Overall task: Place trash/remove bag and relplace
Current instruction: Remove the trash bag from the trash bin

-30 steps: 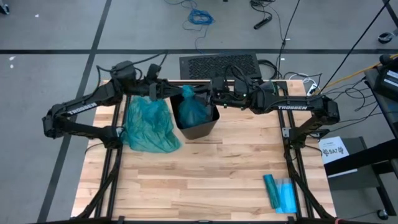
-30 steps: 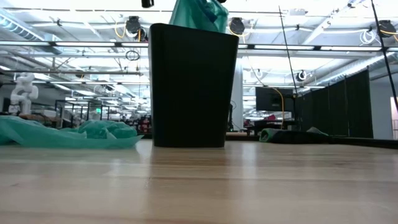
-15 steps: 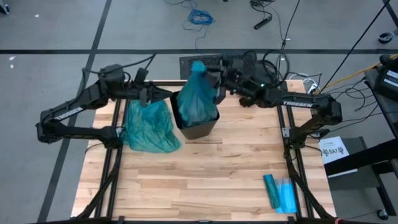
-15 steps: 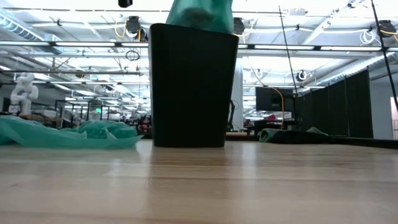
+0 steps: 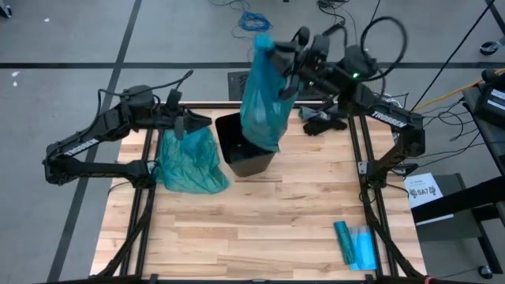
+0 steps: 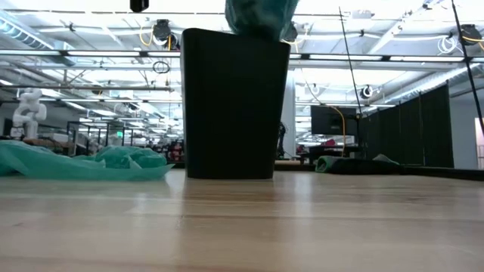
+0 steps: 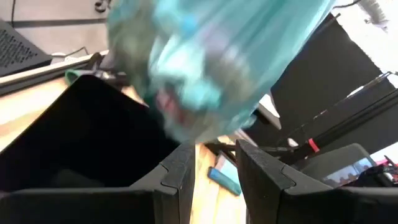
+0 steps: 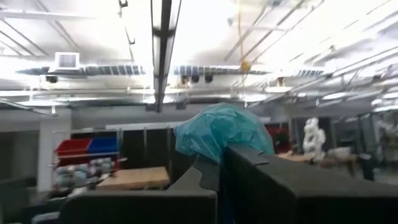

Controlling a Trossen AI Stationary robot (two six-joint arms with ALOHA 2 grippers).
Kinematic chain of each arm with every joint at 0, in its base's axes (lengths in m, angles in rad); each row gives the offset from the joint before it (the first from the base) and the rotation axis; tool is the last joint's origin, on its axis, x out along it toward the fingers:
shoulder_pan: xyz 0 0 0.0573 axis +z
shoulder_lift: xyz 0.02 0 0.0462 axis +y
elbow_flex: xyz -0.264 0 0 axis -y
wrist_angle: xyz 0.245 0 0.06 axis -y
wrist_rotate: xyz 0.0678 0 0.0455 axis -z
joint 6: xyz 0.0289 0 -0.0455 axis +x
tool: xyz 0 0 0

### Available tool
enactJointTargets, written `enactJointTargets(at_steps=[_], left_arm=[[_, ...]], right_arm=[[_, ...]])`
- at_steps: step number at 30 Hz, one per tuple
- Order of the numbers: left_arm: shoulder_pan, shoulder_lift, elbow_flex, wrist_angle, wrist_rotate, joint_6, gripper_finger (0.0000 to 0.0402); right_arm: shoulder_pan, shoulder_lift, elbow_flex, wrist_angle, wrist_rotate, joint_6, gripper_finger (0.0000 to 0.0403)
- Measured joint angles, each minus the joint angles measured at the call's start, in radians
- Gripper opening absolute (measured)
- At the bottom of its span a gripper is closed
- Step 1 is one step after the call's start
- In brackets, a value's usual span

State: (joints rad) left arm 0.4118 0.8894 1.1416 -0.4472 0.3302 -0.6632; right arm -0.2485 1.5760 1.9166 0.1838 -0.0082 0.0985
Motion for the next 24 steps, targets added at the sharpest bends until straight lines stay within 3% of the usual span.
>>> enactJointTargets(at_steps=[5,10,14,20,24], left_arm=[[0.000,0.000,0.000,-0.056,0.000,0.018,0.0113],[0.000,0.000,0.000,-0.089,0.000,0.027,0.0113],[0.000,-0.010,0.000,-0.090,-0.008,0.044,0.0113],[0.000,-0.094,-0.008,-0.228,-0.092,0.103,0.0113],[0.000,-0.188,-0.043,-0.261,-0.173,0.098,0.0113]], right_arm=[[-0.007,0.008,0.146,-0.133,0.017,-0.111,0.0000],[-0.009,-0.003,0.265,-0.355,0.212,-0.173,0.0000],[-0.008,-0.029,0.327,-0.471,0.295,-0.175,0.0000],[0.048,-0.104,0.331,-0.683,0.603,-0.162,0.0000],[0.114,-0.143,0.331,-0.817,0.755,-0.114,0.0000]])
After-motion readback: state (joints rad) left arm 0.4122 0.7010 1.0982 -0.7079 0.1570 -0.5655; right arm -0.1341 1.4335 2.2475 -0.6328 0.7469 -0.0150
